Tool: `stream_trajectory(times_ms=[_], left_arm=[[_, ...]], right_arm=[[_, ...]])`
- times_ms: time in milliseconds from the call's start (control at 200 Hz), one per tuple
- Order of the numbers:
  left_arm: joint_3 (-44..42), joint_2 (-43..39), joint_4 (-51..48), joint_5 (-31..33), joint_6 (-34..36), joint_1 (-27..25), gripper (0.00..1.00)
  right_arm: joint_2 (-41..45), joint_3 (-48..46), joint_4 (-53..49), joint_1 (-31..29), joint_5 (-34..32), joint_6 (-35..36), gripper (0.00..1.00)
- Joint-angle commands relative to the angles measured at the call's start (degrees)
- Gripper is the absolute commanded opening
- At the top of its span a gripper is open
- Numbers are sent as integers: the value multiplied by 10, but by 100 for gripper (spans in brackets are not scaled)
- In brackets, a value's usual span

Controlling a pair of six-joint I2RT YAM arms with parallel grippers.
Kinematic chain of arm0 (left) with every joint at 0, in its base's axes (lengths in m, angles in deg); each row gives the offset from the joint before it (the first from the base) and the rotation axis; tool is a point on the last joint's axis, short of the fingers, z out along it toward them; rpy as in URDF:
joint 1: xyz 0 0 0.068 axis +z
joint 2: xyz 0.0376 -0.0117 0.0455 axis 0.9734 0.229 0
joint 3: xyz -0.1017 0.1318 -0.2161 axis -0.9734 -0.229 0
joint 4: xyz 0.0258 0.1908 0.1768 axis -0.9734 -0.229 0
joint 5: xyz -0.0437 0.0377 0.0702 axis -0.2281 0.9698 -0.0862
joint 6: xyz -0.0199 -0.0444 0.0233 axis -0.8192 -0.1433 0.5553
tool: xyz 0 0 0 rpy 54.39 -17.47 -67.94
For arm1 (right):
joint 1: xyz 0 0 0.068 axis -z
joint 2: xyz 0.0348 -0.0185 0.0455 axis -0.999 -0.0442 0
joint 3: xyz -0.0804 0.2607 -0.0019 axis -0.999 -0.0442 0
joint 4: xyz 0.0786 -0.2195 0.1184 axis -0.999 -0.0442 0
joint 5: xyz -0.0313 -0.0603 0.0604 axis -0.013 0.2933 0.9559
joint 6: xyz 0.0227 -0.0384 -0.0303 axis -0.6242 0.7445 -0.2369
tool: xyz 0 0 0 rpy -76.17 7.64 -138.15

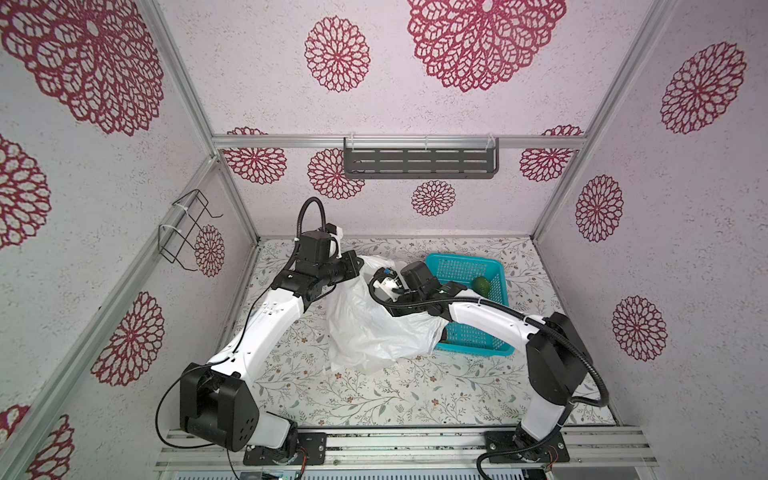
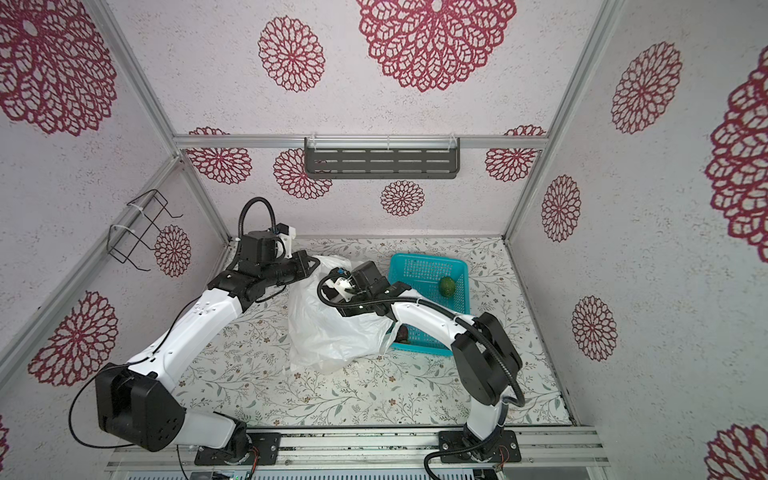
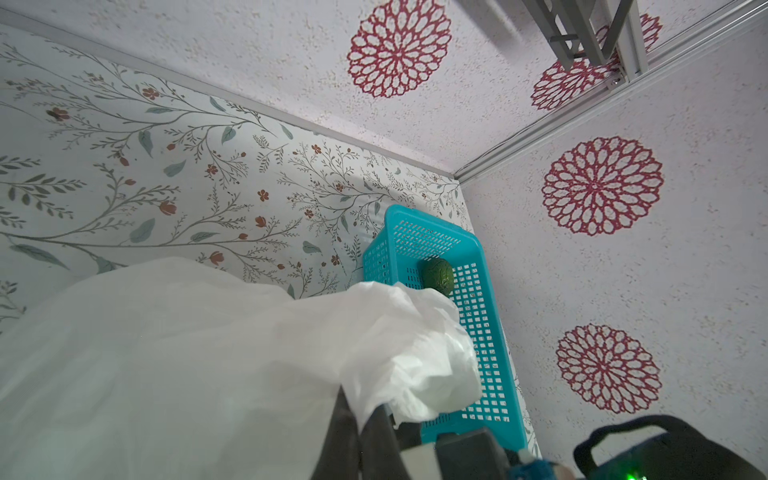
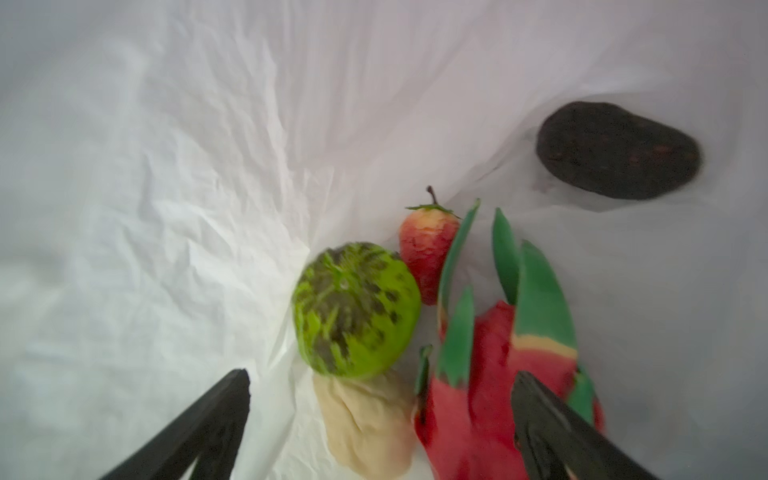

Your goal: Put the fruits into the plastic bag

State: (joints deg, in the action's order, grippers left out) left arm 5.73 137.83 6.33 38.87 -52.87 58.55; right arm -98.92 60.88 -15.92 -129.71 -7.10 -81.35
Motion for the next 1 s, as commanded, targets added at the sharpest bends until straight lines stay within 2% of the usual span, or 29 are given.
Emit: stream_trajectory(times_ms=[0, 125, 255, 400, 490, 550, 605, 705, 991], left_arm=[[-8, -12, 13, 14, 6, -2, 0], [0, -2, 13, 12, 6, -1, 0], [5, 4, 14, 8, 9, -1, 0], [12, 13, 15, 4, 8, -1, 0], [16, 18, 15, 0, 6, -1, 0], [16, 17, 15, -1, 5, -1, 0], [14, 16, 16, 0, 6, -1, 0], [10, 17, 17, 3, 5, -1, 0], [15, 30, 19, -4, 0, -1, 0]], right_arm=[[95, -45, 78, 61, -37, -48, 99], [177, -113, 120, 128, -55, -91, 99], [252, -175, 122, 178, -136, -104, 99], [235, -176, 39, 231, -211, -123, 98], [176, -140, -44, 239, -198, -108, 89], [142, -127, -81, 239, -157, -98, 82], [125, -134, -85, 235, -121, -99, 79], [116, -157, -76, 217, -92, -102, 78], [48, -168, -99, 176, -84, -97, 79]])
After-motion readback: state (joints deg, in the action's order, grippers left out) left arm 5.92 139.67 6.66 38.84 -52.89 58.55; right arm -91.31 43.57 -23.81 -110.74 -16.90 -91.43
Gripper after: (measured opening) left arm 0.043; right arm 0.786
